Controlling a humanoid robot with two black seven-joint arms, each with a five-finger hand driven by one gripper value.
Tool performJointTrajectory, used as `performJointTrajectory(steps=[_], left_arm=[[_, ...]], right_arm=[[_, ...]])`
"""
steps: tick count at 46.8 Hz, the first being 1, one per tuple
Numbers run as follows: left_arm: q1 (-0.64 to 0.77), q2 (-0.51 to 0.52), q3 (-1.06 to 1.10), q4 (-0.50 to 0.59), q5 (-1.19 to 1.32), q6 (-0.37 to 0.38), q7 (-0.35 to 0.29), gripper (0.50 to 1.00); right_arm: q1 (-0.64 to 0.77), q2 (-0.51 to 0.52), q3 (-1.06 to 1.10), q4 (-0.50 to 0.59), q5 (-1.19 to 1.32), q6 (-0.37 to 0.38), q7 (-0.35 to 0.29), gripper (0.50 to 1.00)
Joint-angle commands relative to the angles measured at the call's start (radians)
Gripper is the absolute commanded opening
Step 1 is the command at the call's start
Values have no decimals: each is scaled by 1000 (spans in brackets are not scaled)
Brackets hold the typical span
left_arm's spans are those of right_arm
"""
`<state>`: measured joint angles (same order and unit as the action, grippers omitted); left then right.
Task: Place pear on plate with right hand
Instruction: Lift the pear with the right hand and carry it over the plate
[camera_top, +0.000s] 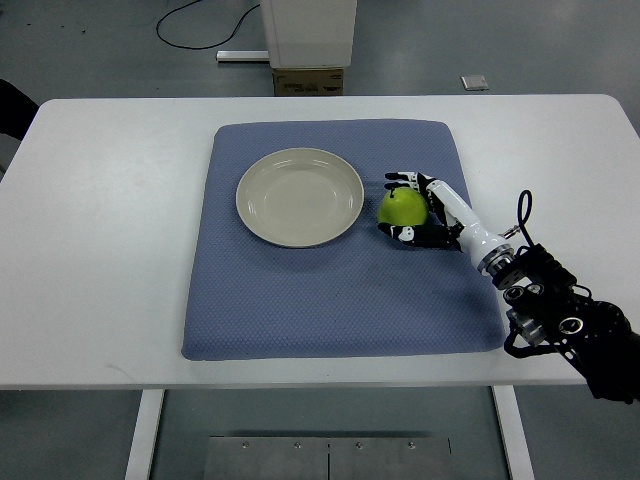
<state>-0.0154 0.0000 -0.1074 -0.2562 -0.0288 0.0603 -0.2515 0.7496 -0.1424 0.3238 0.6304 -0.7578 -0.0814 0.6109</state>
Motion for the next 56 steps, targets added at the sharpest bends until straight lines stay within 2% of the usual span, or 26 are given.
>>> performJointTrajectory(steps=[1, 9, 19, 35, 56], left_arm=[[0, 0, 0, 0, 0, -1, 0, 1000], [0, 0, 0, 0, 1, -1, 0, 1000], [0, 0, 0, 0, 0, 1, 0, 1000], [0, 0, 0, 0, 0, -1, 0, 1000], [0, 0, 0, 0, 0, 1, 0, 1000]], right_arm=[[4, 0, -11, 0, 0, 0, 0, 500], [20, 1, -9, 2, 2, 0, 0, 500], [108, 9, -3, 6, 17, 0, 0, 500], [206, 141, -8, 6, 18, 0, 0, 500], [229, 142, -12, 11, 20, 0, 0, 500]])
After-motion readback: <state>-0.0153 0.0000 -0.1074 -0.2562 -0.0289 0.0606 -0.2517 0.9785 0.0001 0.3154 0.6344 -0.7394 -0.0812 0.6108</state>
